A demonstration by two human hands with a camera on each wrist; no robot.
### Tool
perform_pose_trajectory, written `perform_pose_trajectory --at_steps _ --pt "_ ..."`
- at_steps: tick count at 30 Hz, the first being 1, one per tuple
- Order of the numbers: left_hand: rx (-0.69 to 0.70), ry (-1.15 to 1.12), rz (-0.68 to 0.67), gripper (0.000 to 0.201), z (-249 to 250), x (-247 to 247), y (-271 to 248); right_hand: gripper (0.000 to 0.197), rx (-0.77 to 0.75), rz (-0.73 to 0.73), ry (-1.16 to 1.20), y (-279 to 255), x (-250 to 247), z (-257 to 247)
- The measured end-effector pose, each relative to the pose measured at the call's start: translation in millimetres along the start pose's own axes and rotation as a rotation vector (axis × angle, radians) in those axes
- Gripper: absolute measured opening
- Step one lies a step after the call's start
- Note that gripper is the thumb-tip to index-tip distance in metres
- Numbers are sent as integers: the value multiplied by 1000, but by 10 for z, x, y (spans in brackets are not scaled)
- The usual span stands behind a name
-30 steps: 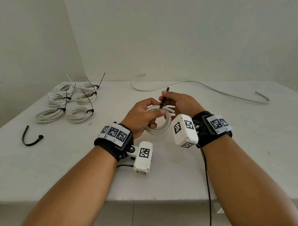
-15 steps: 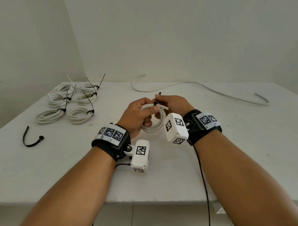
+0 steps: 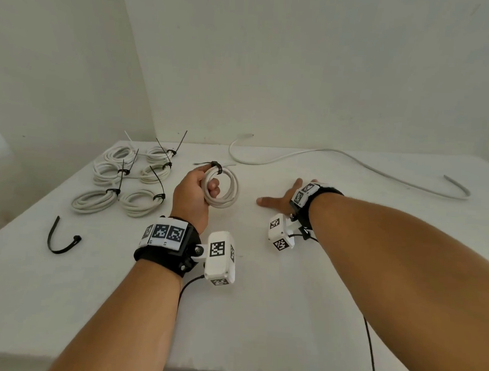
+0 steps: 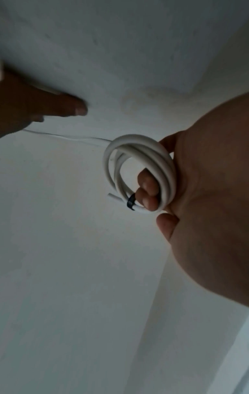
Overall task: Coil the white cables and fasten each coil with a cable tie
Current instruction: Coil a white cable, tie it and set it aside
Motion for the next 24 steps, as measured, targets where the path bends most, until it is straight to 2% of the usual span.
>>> perform_pose_trajectory --at_steps 2,4,7,9,13,15,20,24 --pt "97 222 29 32 128 -4 48 154 4 -27 -18 35 -3 3" --pt "172 472 6 33 267 85 206 145 -34 -30 -49 113 9 -16" --pt "282 929 -28 29 522 276 603 146 -82 -58 -159 147 42 -46" --pt "308 1187 -31 35 625 351 917 140 -81 -40 -133 162 37 -36" --pt "301 1633 -75 39 528 362 1416 159 7 -11 -7 173 68 59" --pt "282 1753 -72 39 460 330 1575 161 -2 -5 38 213 110 43" --pt "215 1881 13 38 370 143 1877 167 -6 -31 50 307 175 14" --pt "176 2017 -48 27 280 145 1973 167 -11 -31 64 334 189 15"
Point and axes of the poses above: each hand's wrist, its own y-axis towards the middle knuckle, its own x-axis out of the palm, z = x × y, the point moved 8 cm from there along y, towards the middle knuckle, and after that the axes turned 3 degrees about -x, right-handed, at the moved point
